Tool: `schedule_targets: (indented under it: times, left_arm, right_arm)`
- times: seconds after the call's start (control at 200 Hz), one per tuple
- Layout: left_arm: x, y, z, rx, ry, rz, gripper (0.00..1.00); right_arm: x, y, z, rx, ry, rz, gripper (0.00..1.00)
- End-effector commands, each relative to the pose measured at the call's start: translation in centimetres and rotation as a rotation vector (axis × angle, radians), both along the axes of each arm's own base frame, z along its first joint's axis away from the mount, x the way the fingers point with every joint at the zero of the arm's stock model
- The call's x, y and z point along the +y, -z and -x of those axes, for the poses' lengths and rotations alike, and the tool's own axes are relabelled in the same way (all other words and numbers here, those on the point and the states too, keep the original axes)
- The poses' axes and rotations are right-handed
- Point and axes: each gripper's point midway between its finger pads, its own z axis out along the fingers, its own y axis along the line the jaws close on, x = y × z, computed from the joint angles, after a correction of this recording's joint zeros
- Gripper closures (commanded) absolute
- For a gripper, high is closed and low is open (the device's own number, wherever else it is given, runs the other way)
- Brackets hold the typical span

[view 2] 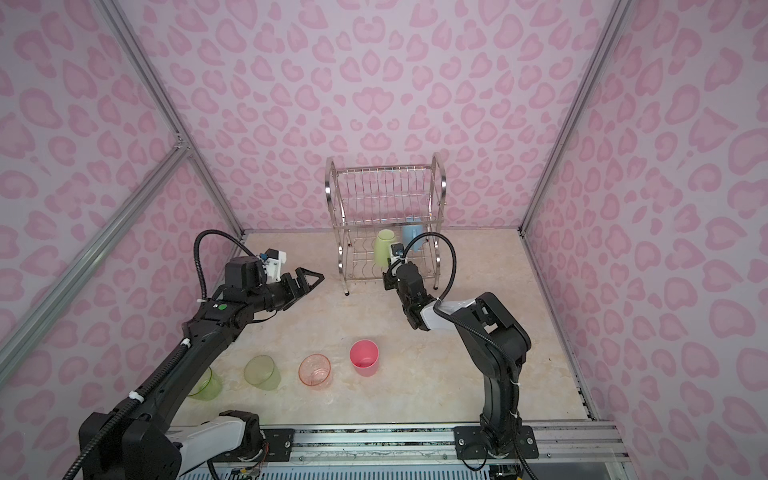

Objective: Load the cups into the dish rack
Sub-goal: 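Open the left gripper while the right gripper carries the green mug toward the rack, then lower the light green mug into the lower rack tier beside the blue mug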

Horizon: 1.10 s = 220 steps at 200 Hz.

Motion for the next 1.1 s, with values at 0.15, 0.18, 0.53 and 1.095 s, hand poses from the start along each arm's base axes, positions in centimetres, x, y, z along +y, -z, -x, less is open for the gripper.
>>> schedule_targets:
  times: [0.15, 0.18, 0.53, 1.095]
  left_arm:
    - [1.5, 0.5, 1.1, -0.01, -0.012, -0.121, 0.01]
    - [1.5, 0.6, 1.2, -0.006, -0.011, -0.121, 0.0]
    - [1.5, 1.2, 2.9, 0.007, -0.033, -0.125, 0.0]
    - [0.8, 2.4, 3.5, 0.034, -0.015, -0.128, 0.0]
  right_arm:
    - [0.6, -1.5, -2.7, -0.083, 0.021, -0.012, 1.0]
    - [0.6, -1.5, -3.0, -0.087, 0.026, -0.016, 1.0]
    - [1.2, -1.2, -5.9, -0.098, 0.076, 0.004, 1.0]
    - [1.5, -1.3, -10.0, -0.12, 0.181, 0.048, 1.0]
